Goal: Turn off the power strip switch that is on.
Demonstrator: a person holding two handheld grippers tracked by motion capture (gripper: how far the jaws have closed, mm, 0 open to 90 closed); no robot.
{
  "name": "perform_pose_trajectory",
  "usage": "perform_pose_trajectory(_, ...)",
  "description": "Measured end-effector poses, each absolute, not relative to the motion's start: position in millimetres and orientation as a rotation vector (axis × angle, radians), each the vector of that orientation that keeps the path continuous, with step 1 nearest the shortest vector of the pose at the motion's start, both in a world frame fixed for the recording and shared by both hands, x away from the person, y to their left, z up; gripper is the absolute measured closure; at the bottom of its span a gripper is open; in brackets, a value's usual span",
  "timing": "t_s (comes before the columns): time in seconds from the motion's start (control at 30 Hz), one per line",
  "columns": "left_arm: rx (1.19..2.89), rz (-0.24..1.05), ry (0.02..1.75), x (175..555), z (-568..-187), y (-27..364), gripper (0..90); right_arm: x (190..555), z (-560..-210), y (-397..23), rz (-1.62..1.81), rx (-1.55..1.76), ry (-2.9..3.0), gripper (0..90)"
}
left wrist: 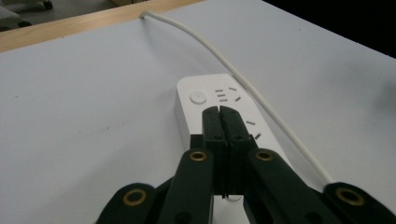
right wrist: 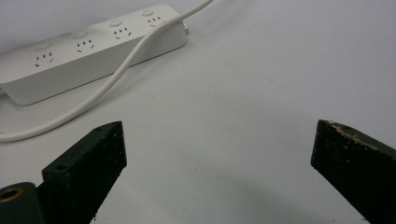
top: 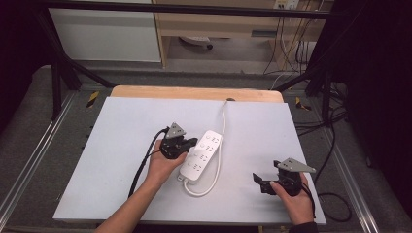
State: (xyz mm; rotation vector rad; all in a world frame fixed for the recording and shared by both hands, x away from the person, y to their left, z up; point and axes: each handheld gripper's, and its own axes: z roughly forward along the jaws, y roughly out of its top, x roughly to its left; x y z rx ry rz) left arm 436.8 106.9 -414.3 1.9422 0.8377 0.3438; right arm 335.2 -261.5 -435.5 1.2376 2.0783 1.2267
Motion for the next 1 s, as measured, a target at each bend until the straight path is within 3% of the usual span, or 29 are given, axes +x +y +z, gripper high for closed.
perform_pose_trajectory(1.0, 2.029, 0.285, 0.829, 430, -429, 103, 90.0, 336, -436, -261, 1.223, 1.242, 2.083, 4.1)
